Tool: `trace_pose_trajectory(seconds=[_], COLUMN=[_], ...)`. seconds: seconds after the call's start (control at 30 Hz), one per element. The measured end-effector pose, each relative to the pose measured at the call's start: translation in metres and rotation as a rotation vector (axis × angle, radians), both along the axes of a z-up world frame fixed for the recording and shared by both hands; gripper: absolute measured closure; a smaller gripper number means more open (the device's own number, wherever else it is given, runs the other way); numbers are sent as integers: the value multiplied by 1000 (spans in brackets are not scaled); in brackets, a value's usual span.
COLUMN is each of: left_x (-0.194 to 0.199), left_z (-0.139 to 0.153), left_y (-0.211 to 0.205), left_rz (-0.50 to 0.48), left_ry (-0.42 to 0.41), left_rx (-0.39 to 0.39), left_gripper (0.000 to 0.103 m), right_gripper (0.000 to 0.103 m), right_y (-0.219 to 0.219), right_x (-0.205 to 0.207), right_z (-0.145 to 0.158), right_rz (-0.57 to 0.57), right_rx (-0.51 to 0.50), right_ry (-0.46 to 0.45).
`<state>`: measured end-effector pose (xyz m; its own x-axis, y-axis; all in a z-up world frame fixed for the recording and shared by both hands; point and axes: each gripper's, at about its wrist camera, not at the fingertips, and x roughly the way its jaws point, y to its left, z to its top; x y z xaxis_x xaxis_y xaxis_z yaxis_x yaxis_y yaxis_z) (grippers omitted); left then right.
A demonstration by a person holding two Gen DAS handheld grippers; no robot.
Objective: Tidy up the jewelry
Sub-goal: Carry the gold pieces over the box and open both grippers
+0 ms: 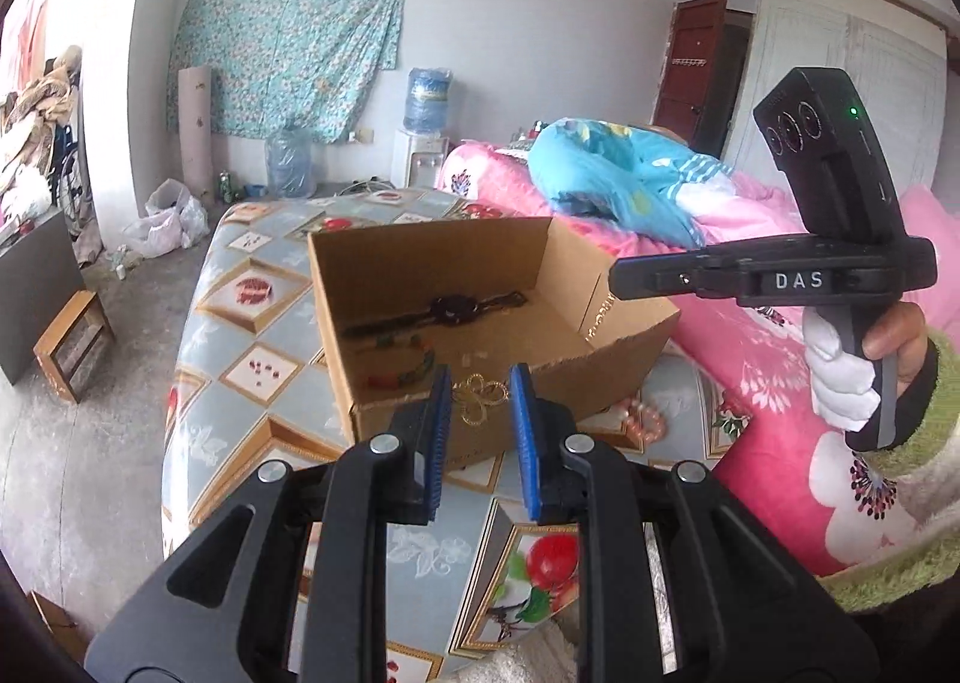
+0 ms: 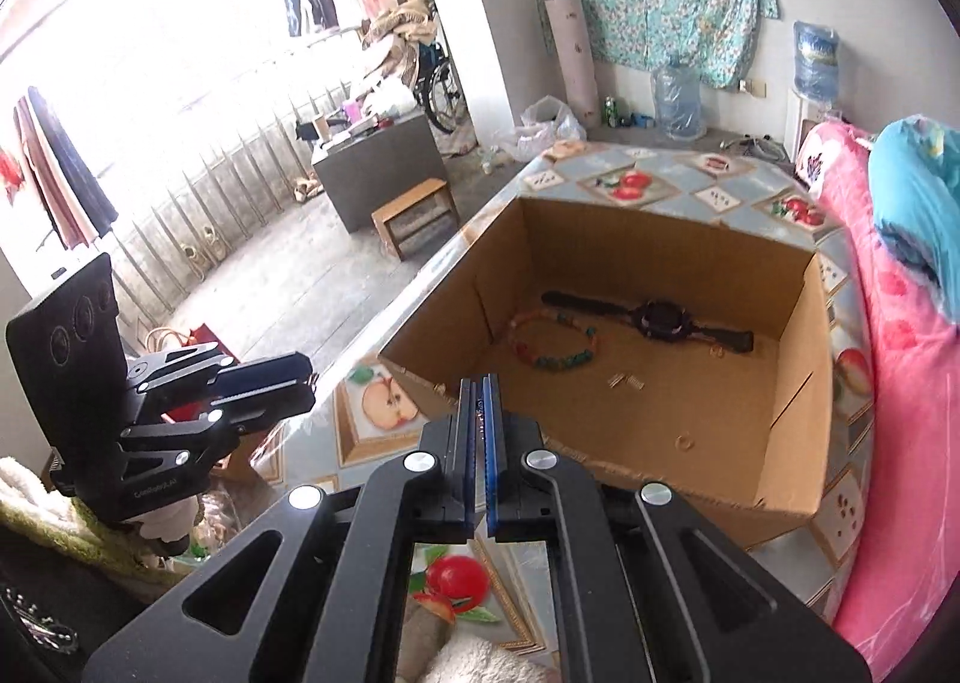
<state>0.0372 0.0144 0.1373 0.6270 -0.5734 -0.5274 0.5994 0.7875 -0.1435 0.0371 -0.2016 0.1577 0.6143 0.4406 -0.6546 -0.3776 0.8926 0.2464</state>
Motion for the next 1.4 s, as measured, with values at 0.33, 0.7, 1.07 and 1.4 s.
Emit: trace_pose_trajectory(seconds=[0.33,0.7,1.07,1.4], left_x=[77,141,145,113], left_z=[-13,-74,-73,-41], left_y=[-76,-113,-108,-79], left_rz=[-91,-37,-4,22], left_ry=[143,395,402,300], left_rx=[56,101,94,27], left_gripper=[84,83,70,61], right_gripper=[100,99,98,66], right_y=[-46,-65,-83,-86], right_x=[80,133,123,62], right_z=[-27,-87,-79,-49], right_rz=[-74,-95,-143,-209], right_rx=[-20,-17,56,157], right_ry=[111,305,248,76])
